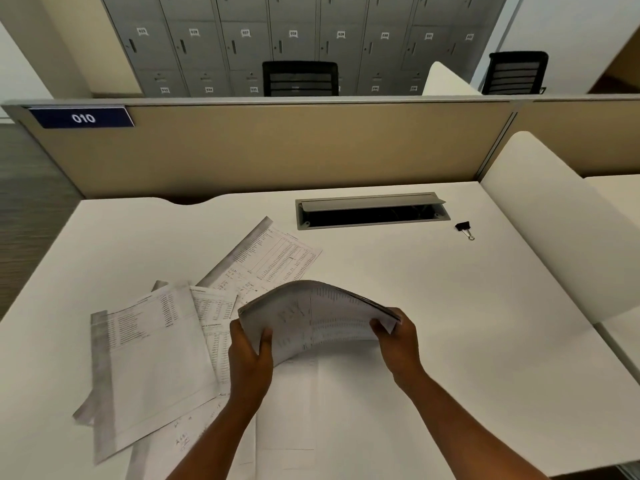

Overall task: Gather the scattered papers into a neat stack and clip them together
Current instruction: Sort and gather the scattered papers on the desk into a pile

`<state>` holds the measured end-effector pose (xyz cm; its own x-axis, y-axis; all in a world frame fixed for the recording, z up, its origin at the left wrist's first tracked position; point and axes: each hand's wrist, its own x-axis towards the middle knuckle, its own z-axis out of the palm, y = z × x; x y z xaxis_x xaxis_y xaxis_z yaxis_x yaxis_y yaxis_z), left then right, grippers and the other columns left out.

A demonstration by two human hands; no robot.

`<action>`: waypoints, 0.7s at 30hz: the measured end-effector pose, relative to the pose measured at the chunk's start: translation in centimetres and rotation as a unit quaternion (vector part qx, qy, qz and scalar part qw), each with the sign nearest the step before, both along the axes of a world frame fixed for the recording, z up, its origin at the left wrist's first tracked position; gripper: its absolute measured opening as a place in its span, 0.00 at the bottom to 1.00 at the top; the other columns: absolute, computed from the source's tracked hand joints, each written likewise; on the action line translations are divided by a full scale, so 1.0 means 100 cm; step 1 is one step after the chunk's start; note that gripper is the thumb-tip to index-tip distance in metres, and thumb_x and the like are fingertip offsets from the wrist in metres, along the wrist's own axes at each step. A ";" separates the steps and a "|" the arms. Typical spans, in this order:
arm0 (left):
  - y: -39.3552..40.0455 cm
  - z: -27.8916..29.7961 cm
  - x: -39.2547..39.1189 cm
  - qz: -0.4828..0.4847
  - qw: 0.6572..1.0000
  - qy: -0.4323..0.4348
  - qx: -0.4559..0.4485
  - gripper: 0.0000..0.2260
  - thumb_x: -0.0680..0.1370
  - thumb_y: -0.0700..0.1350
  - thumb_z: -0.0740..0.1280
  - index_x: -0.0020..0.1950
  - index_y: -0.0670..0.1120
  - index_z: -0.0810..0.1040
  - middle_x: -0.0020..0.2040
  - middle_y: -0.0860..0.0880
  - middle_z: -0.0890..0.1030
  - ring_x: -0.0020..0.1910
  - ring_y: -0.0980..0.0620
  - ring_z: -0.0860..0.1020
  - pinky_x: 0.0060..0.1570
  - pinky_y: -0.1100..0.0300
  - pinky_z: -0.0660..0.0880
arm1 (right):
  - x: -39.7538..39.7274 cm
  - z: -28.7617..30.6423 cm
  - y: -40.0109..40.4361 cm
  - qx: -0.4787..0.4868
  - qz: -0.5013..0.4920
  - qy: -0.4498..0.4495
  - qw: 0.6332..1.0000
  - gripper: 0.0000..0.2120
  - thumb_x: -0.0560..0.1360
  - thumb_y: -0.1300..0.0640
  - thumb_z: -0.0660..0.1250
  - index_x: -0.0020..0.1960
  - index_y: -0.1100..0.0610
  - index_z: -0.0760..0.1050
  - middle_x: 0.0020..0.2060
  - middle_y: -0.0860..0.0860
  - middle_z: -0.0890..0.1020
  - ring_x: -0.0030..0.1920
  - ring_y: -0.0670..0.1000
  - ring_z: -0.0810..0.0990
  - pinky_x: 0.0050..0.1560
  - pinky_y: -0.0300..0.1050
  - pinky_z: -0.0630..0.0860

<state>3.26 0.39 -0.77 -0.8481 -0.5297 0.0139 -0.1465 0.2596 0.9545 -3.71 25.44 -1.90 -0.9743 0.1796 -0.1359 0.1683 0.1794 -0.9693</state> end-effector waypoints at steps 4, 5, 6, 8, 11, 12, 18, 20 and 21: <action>-0.001 0.000 -0.005 0.009 1.000 -0.008 0.002 0.32 0.76 0.51 0.68 0.77 0.49 0.59 0.74 0.48 0.68 0.70 0.50 0.69 0.67 0.55 0.68 | -0.004 -0.004 -0.001 -0.003 -0.013 -0.004 1.000 0.14 0.77 0.65 0.71 0.58 0.50 0.77 0.54 0.47 0.83 0.57 0.51 0.81 0.53 0.39 0.76; 0.000 -0.001 -0.005 0.005 1.000 -0.016 0.006 0.34 0.75 0.51 0.70 0.77 0.49 0.58 0.74 0.49 0.68 0.70 0.52 0.67 0.67 0.56 0.66 | -0.002 -0.007 -0.002 0.001 0.000 -0.018 1.000 0.16 0.77 0.65 0.71 0.63 0.52 0.75 0.57 0.47 0.82 0.59 0.50 0.81 0.58 0.41 0.77; 0.002 -0.002 -0.005 0.001 1.000 -0.026 0.010 0.35 0.75 0.50 0.71 0.78 0.49 0.57 0.74 0.49 0.67 0.69 0.54 0.66 0.68 0.56 0.65 | 0.000 -0.010 -0.002 0.007 0.010 -0.033 0.999 0.19 0.78 0.65 0.70 0.67 0.54 0.74 0.60 0.48 0.82 0.62 0.50 0.80 0.62 0.44 0.77; 0.004 -0.002 -0.008 0.002 0.999 -0.042 0.016 0.35 0.75 0.48 0.73 0.77 0.47 0.59 0.74 0.47 0.68 0.70 0.50 0.68 0.69 0.52 0.67 | 0.002 -0.013 -0.001 0.021 0.014 -0.041 0.999 0.20 0.78 0.65 0.69 0.69 0.55 0.73 0.62 0.49 0.81 0.64 0.52 0.79 0.63 0.43 0.76; 0.003 0.001 -0.018 0.024 0.999 -0.037 -0.007 0.30 0.75 0.43 0.73 0.74 0.45 0.65 0.66 0.50 0.73 0.63 0.51 0.72 0.60 0.63 0.73 | -0.003 -0.004 0.000 0.018 -0.015 -0.011 1.000 0.18 0.79 0.63 0.70 0.65 0.49 0.73 0.57 0.44 0.81 0.61 0.50 0.80 0.52 0.30 0.73; 0.001 0.003 -0.021 0.030 0.999 -0.034 -0.013 0.29 0.75 0.43 0.73 0.74 0.46 0.66 0.64 0.52 0.73 0.60 0.52 0.73 0.54 0.69 0.72 | -0.005 0.000 0.000 0.017 -0.030 -0.003 0.999 0.19 0.78 0.62 0.71 0.65 0.47 0.72 0.57 0.43 0.80 0.61 0.50 0.80 0.50 0.28 0.73; 0.001 0.006 -0.024 0.052 0.992 -0.061 0.097 0.28 0.74 0.48 0.74 0.70 0.49 0.65 0.61 0.52 0.74 0.59 0.49 0.75 0.59 0.54 0.75 | -0.008 0.013 -0.007 -0.259 -0.118 -0.118 0.951 0.42 0.72 0.65 0.76 0.78 0.52 0.57 0.66 0.55 0.77 0.65 0.56 0.78 0.67 0.55 0.76; 0.007 0.002 -0.022 0.051 0.981 -0.109 0.150 0.32 0.73 0.52 0.74 0.70 0.42 0.65 0.62 0.42 0.75 0.59 0.43 0.76 0.61 0.47 0.75 | -0.006 0.015 -0.015 -0.416 -0.081 -0.146 0.894 0.37 0.72 0.66 0.74 0.77 0.57 0.63 0.65 0.60 0.80 0.66 0.61 0.79 0.69 0.62 0.75; 0.010 0.000 -0.020 0.049 0.977 -0.130 0.162 0.33 0.71 0.54 0.74 0.69 0.39 0.65 0.60 0.39 0.75 0.56 0.41 0.77 0.59 0.47 0.76 | -0.005 0.017 -0.019 -0.463 -0.055 -0.144 0.873 0.33 0.72 0.66 0.73 0.75 0.58 0.67 0.65 0.61 0.81 0.65 0.62 0.80 0.66 0.63 0.77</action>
